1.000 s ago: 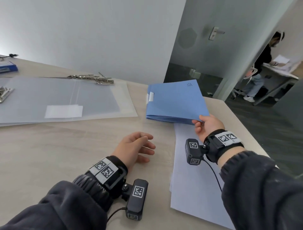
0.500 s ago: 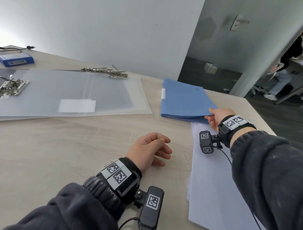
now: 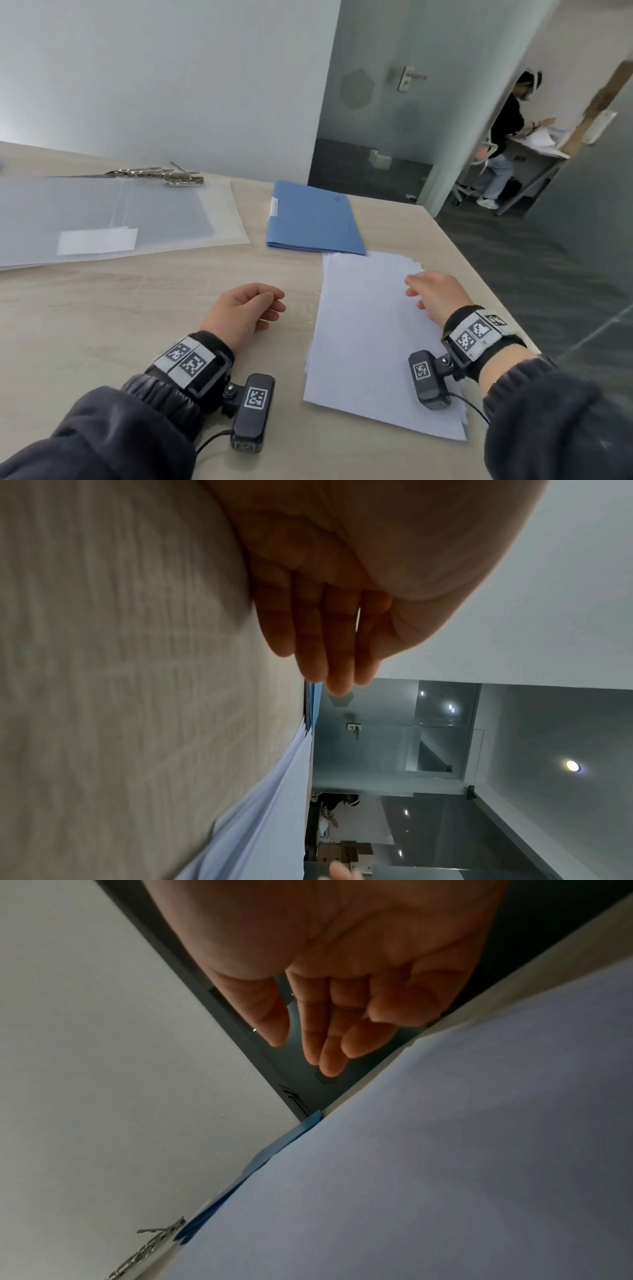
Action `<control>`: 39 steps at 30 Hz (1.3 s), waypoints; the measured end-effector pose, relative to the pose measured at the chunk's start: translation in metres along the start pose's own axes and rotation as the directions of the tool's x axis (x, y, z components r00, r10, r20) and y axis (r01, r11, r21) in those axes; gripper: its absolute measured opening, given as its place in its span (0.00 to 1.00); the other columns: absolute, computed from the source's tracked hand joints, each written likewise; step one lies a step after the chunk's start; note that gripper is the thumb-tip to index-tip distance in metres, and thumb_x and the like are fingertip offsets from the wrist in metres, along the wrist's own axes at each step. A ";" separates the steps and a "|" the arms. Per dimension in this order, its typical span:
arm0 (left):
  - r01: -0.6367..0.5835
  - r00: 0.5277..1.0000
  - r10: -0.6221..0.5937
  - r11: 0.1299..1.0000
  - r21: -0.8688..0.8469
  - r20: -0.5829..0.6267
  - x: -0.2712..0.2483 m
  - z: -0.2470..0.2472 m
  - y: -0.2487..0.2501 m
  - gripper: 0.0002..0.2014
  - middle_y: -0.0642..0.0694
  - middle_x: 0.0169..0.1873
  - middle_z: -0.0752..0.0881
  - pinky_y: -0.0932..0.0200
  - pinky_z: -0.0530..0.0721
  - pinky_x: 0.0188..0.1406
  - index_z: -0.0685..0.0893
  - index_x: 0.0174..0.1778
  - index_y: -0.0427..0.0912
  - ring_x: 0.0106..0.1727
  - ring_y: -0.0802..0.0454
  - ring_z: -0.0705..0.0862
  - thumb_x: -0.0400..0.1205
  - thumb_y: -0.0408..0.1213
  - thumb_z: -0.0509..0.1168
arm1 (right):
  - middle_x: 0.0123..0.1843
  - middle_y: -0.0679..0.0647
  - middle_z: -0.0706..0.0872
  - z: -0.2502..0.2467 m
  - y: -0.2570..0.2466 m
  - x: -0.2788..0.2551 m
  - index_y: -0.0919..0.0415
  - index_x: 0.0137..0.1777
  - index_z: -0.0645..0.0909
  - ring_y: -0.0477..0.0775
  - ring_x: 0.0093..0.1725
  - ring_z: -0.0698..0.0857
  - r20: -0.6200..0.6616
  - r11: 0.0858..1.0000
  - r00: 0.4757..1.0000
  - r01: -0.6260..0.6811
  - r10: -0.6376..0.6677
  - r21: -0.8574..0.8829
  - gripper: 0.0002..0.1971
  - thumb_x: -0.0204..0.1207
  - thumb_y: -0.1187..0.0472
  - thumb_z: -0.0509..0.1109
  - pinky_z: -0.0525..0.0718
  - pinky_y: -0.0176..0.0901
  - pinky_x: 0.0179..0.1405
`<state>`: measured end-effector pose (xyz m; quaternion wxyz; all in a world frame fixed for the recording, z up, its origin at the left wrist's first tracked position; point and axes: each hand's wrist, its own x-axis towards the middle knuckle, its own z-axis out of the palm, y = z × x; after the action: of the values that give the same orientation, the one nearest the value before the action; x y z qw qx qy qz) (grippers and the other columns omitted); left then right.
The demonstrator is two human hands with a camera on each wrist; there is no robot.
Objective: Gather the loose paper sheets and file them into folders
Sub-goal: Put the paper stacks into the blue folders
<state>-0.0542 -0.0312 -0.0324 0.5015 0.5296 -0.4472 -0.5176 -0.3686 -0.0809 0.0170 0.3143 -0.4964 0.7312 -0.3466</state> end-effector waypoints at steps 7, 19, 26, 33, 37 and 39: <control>0.022 0.999 -0.002 0.888 0.459 -0.045 -0.015 0.045 -0.006 0.13 0.68 0.51 0.88 0.52 0.82 0.64 0.84 0.59 0.63 0.52 0.61 0.86 0.80 0.44 0.66 | 0.49 0.47 0.87 -0.034 0.056 -0.049 0.55 0.55 0.86 0.53 0.57 0.84 -0.017 0.997 1.000 -0.012 0.013 0.072 0.09 0.83 0.54 0.68 0.77 0.46 0.54; 0.094 0.995 -0.075 0.697 0.711 -0.059 -0.016 0.075 -0.008 0.21 0.68 0.41 0.86 0.49 0.74 0.70 0.83 0.61 0.65 0.49 0.60 0.84 0.71 0.56 0.65 | 0.67 0.43 0.83 -0.031 0.088 -0.067 0.48 0.71 0.80 0.45 0.67 0.80 0.048 0.992 0.996 0.070 -0.075 0.108 0.16 0.85 0.58 0.63 0.76 0.44 0.70; 0.102 0.994 -0.046 0.737 0.668 -0.101 -0.017 0.074 -0.010 0.16 0.65 0.46 0.83 0.45 0.76 0.70 0.79 0.59 0.66 0.49 0.62 0.83 0.77 0.49 0.69 | 0.65 0.42 0.83 -0.029 0.097 -0.064 0.46 0.72 0.80 0.42 0.64 0.80 0.045 0.985 0.992 0.110 -0.117 0.129 0.18 0.84 0.58 0.64 0.75 0.38 0.62; 0.102 0.993 -0.042 0.785 0.611 -0.111 -0.018 0.073 -0.011 0.21 0.61 0.47 0.85 0.45 0.84 0.60 0.79 0.62 0.64 0.47 0.58 0.86 0.73 0.46 0.70 | 0.69 0.42 0.83 -0.027 0.100 -0.060 0.46 0.72 0.81 0.43 0.65 0.81 0.065 0.985 0.990 0.120 -0.128 0.124 0.18 0.83 0.56 0.65 0.77 0.41 0.66; 0.092 0.993 -0.037 0.818 0.568 -0.108 -0.020 0.075 -0.010 0.25 0.64 0.50 0.86 0.46 0.84 0.61 0.79 0.64 0.61 0.50 0.59 0.86 0.69 0.48 0.69 | 0.68 0.46 0.83 -0.027 0.101 -0.059 0.45 0.72 0.80 0.44 0.61 0.81 0.052 0.987 0.991 0.118 -0.124 0.110 0.19 0.82 0.55 0.65 0.77 0.39 0.59; 0.096 0.992 -0.034 0.828 0.553 -0.121 -0.021 0.076 -0.009 0.21 0.63 0.50 0.85 0.49 0.84 0.59 0.80 0.65 0.58 0.49 0.60 0.85 0.75 0.42 0.69 | 0.69 0.44 0.83 -0.027 0.101 -0.059 0.45 0.71 0.81 0.45 0.67 0.81 0.069 0.987 0.989 0.123 -0.130 0.106 0.18 0.82 0.55 0.65 0.78 0.43 0.68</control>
<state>-0.1320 -0.0148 -0.0362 0.3306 0.6945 -0.5331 -0.3525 -0.4232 0.0065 -0.0439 0.3441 -0.5380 0.6671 -0.3835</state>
